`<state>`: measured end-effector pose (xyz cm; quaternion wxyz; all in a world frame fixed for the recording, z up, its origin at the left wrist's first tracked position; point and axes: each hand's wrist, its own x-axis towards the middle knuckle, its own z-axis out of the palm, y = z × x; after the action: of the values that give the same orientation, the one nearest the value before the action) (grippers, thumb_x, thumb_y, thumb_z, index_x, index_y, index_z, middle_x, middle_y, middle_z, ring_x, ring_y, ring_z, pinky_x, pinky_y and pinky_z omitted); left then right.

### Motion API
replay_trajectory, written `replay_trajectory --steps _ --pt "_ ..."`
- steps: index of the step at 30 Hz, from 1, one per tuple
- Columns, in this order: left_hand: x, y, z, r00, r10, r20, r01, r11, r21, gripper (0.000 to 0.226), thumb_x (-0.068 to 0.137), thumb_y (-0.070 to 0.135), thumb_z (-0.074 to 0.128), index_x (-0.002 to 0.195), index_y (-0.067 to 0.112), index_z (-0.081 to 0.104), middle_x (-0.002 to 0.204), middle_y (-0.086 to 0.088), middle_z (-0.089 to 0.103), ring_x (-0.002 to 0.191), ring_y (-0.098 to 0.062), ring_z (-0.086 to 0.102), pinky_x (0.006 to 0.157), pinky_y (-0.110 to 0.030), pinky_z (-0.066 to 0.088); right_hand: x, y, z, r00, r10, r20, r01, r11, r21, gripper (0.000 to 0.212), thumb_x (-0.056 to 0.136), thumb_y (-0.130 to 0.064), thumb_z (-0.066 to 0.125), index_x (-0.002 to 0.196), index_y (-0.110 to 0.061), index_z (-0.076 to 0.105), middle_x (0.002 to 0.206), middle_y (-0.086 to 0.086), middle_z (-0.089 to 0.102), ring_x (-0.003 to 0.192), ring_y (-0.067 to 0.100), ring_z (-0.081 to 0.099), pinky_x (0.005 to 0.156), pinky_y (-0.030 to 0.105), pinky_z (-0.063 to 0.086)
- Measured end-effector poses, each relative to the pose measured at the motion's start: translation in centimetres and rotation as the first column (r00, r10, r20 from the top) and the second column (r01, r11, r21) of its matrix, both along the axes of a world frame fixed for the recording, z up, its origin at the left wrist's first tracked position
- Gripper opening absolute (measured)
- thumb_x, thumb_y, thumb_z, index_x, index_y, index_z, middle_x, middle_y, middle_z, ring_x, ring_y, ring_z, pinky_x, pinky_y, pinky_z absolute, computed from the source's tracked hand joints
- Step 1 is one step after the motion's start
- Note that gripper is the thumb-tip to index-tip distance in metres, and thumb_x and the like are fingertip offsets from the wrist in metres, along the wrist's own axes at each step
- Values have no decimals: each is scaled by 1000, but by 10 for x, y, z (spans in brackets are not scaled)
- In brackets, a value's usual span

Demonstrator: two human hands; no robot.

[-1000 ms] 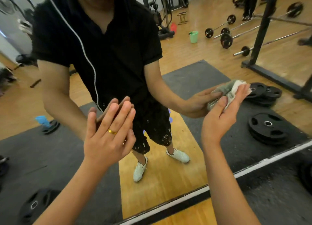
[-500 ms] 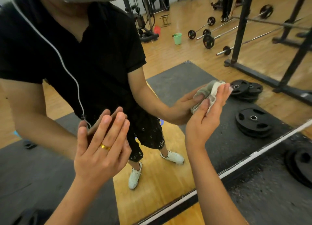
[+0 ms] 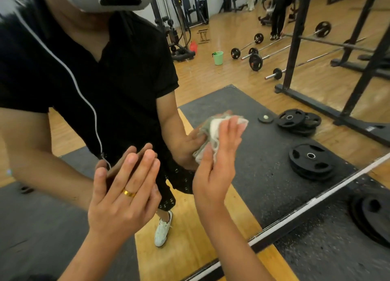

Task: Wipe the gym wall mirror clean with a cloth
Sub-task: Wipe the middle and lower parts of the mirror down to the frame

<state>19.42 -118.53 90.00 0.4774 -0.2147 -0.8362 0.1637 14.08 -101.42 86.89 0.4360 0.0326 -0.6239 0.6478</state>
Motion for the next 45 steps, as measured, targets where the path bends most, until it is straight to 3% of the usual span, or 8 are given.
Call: replay_trajectory --steps 4,12,21,29,33,38,43,45 --pt "-5 -9 -5 993 -19 -120 3 991 -130 63 97 24 57 156 7 43 167 -11 32 155 -29 27 127 -51 8 5 0 -26 995 10 -100 34 902 431 46 112 -21 28 158 -10 26 171 -16 7 159 19 6 129 41 6" --pt "-4 -7 -12 996 -20 -84 11 994 -108 61 98 26 55 156 9 44 166 -9 34 155 -27 28 127 -53 12 -13 14 8 979 -197 50 200 978 -59 54 106 3 41 158 -8 30 167 -10 23 159 21 12 129 34 9" --pt "19 -24 11 981 -191 35 191 982 -8 61 96 22 53 154 9 40 172 -5 18 160 -25 13 128 -53 2 16 -19 -60 999 -30 -16 34 921 388 52 113 -26 26 164 -28 17 172 -15 10 160 20 6 130 39 6" --pt "58 -133 1 1000 -21 5 21 1000 -6 67 100 25 51 162 12 31 171 -8 23 158 -28 20 121 -54 21 21 -59 -10 984 -149 99 163 976 -143 56 107 -2 41 161 -12 25 167 -11 22 159 17 14 127 54 21" --pt "52 -119 -15 995 66 -76 -63 997 41 76 96 36 56 162 9 30 173 -9 14 160 -30 8 126 -53 3 67 -134 -15 1000 -1 -11 2 990 142 59 109 -11 37 163 -19 15 171 -13 13 159 26 10 130 45 12" --pt "52 -128 -21 995 12 -99 -8 999 39 73 96 32 58 160 8 35 171 -9 19 159 -30 12 126 -55 6 52 -93 -28 997 12 -71 16 920 391 49 113 -19 30 161 -19 21 170 -21 10 159 17 8 130 41 9" --pt "48 -130 -26 989 -8 -148 14 999 41 69 95 29 59 158 8 40 170 -9 25 158 -31 18 125 -56 11 36 -87 3 985 -162 56 163 986 -19 52 107 4 39 158 -4 34 167 -3 24 159 14 12 126 59 19" --pt "48 -131 -26 987 -4 -159 10 999 35 68 96 29 58 158 8 40 170 -10 25 158 -32 18 125 -56 10 47 -113 7 987 -151 47 151 989 2 54 106 4 40 159 -4 30 167 -1 22 159 17 10 128 54 15"
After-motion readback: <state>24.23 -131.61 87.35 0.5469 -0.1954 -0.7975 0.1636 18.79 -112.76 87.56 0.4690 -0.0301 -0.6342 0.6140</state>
